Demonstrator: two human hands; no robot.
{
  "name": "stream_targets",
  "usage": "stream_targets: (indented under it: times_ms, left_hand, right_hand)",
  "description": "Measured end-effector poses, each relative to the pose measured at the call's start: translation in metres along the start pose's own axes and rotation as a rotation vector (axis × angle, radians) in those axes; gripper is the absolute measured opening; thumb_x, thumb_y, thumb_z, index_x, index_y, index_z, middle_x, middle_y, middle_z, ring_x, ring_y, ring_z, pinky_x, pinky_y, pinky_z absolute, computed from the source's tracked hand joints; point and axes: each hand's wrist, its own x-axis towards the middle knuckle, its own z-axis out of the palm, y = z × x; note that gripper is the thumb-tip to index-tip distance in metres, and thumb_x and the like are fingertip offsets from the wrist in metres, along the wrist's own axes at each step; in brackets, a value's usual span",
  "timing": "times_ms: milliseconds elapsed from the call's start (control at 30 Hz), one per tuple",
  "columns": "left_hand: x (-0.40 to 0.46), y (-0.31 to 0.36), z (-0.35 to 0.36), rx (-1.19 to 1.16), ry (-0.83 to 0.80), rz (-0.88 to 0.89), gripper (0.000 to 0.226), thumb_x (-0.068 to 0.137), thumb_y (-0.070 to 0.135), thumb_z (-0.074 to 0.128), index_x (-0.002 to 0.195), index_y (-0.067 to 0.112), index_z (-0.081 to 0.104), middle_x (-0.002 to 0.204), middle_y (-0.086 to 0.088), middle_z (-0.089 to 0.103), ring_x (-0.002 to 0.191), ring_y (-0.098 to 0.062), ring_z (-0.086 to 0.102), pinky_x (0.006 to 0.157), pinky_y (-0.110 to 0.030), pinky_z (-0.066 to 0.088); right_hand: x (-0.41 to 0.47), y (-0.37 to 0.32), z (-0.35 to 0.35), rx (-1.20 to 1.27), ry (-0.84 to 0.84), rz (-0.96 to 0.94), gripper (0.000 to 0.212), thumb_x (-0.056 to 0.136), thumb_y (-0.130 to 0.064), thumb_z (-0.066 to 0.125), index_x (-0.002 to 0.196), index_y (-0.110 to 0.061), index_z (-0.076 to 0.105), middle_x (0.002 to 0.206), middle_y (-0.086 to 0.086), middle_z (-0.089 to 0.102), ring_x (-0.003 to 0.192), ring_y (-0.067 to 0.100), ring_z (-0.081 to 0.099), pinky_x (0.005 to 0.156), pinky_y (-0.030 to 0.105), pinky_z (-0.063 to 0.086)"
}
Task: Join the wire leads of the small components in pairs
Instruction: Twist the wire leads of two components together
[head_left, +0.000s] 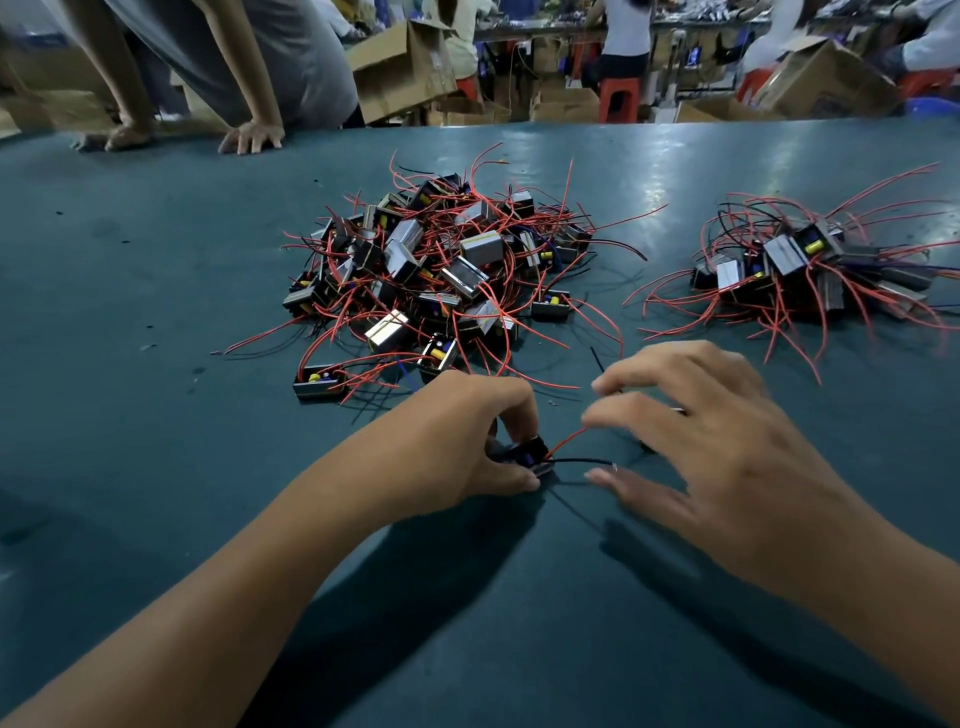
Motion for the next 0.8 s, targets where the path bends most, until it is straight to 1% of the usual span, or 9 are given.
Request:
stream_targets:
  times_ms: [100,167,233,300,367,467,600,700,800]
  left_hand:
    - [0.000,0.003,0.000,0.022,-0.030,0.030,0.031,0.075,0.038,0.086,0.095,0.029,0.064,0.072,0.014,0.058,0.064,-0.004,0.054,0.054,-0.017,0.040]
    - [-0.001,0.003,0.000,0.029,-0.059,0.040,0.030,0.075,0.040,0.086,0.095,0.032,0.064,0.074,0.013,0.058,0.066,-0.005,0.054,0.054,-0.017,0.039]
    - [-0.002,0.004,-0.001,0.017,-0.099,0.053,0.029,0.076,0.039,0.085,0.096,0.033,0.064,0.080,0.026,0.058,0.069,0.002,0.054,0.055,-0.013,0.037]
    - [-0.001,0.005,-0.002,0.016,-0.123,0.055,0.030,0.077,0.039,0.084,0.097,0.036,0.062,0.085,0.037,0.053,0.071,0.006,0.054,0.055,-0.013,0.035]
    - [0.000,0.004,-0.001,0.025,-0.125,0.058,0.032,0.077,0.041,0.084,0.097,0.038,0.060,0.088,0.036,0.054,0.074,0.004,0.055,0.058,-0.016,0.037]
    - [0.000,0.002,0.001,0.049,-0.100,0.078,0.034,0.076,0.040,0.084,0.098,0.037,0.058,0.086,0.023,0.056,0.080,0.004,0.054,0.063,-0.018,0.039]
    - [0.000,0.013,0.004,0.041,0.027,0.210,0.037,0.076,0.037,0.084,0.094,0.033,0.053,0.104,0.016,0.047,0.095,0.002,0.048,0.077,-0.013,0.038]
    - [0.000,0.024,0.007,-0.041,0.172,0.277,0.029,0.078,0.030,0.084,0.083,0.024,0.057,0.091,0.010,0.051,0.081,-0.005,0.051,0.069,-0.014,0.037]
    - [0.000,0.024,0.007,-0.210,0.233,0.219,0.026,0.079,0.025,0.085,0.071,0.018,0.061,0.069,0.009,0.054,0.059,-0.006,0.047,0.057,-0.017,0.036]
  right_hand:
    - [0.001,0.000,0.003,0.031,0.039,-0.045,0.022,0.096,-0.033,0.057,0.092,-0.017,0.072,0.111,0.002,0.064,0.109,0.027,0.058,0.096,0.040,0.041]
    - [0.004,0.001,0.005,0.046,0.084,-0.026,0.017,0.095,-0.028,0.061,0.087,-0.016,0.071,0.111,0.002,0.064,0.110,0.027,0.057,0.096,0.041,0.041]
    - [0.008,0.001,0.007,0.074,0.094,0.015,0.015,0.092,-0.028,0.064,0.086,-0.016,0.069,0.116,0.003,0.062,0.118,0.025,0.054,0.101,0.041,0.039]
    - [0.011,0.001,0.007,0.166,0.063,0.084,0.015,0.091,-0.031,0.065,0.086,-0.017,0.068,0.119,0.001,0.061,0.122,0.020,0.052,0.105,0.035,0.036]
    - [0.013,0.001,0.006,0.293,0.035,0.178,0.014,0.091,-0.030,0.067,0.085,-0.017,0.066,0.108,-0.005,0.063,0.110,0.012,0.055,0.098,0.026,0.038]
    - [0.013,0.003,0.007,0.414,0.006,0.291,0.012,0.088,-0.030,0.070,0.083,-0.021,0.065,0.084,-0.015,0.063,0.084,0.001,0.054,0.078,0.014,0.036]
    - [0.012,0.005,0.008,0.492,0.002,0.329,0.011,0.087,-0.028,0.072,0.080,-0.024,0.065,0.077,-0.017,0.062,0.077,-0.003,0.055,0.071,0.008,0.036]
    - [0.011,0.006,0.009,0.545,0.005,0.346,0.011,0.086,-0.031,0.072,0.079,-0.026,0.065,0.077,-0.016,0.064,0.079,-0.001,0.058,0.071,0.008,0.037]
    - [0.010,0.009,0.012,0.582,0.022,0.371,0.013,0.086,-0.037,0.071,0.078,-0.029,0.065,0.077,-0.015,0.065,0.073,0.004,0.059,0.066,0.010,0.039]
